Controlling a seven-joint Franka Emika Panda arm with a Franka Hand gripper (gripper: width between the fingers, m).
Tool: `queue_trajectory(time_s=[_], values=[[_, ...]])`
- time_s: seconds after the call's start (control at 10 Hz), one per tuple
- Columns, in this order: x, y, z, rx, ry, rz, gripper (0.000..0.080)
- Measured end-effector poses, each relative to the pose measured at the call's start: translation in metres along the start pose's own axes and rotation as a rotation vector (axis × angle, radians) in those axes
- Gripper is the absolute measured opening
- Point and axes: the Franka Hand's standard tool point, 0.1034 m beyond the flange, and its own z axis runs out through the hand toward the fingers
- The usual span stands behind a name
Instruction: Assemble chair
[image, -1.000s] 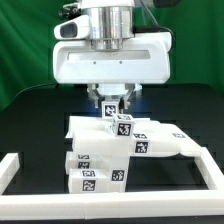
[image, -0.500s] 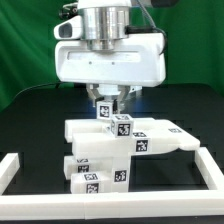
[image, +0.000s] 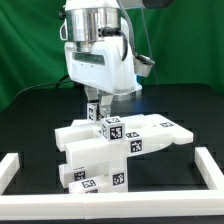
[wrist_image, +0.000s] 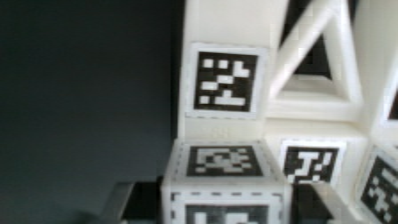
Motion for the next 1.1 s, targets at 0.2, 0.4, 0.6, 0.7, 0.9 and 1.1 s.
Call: queue_trajectory(time_s=[0.2, 0.4, 0.6, 0.7, 0.9, 1.1], values=[[-0.0001, 0.0002, 0.0003, 0.000, 0.000, -0.050, 0.0284], [0.0016, 0.0010, 0.0002, -0.007, 0.006, -0.287, 0.0475], [0.0052, 0.0021, 0.0003, -0.018, 0.010, -0.620, 0.0639], [0.0040, 0.0047, 0.0019, -0.020, 0.009, -0.731, 0.0639], [0.0044, 0.0048, 0.0018, -0.022, 0.008, -0.842, 0.0648], [0.0033, 0.0046, 0.0022, -0.041, 0.008, -1.074, 0.0649]])
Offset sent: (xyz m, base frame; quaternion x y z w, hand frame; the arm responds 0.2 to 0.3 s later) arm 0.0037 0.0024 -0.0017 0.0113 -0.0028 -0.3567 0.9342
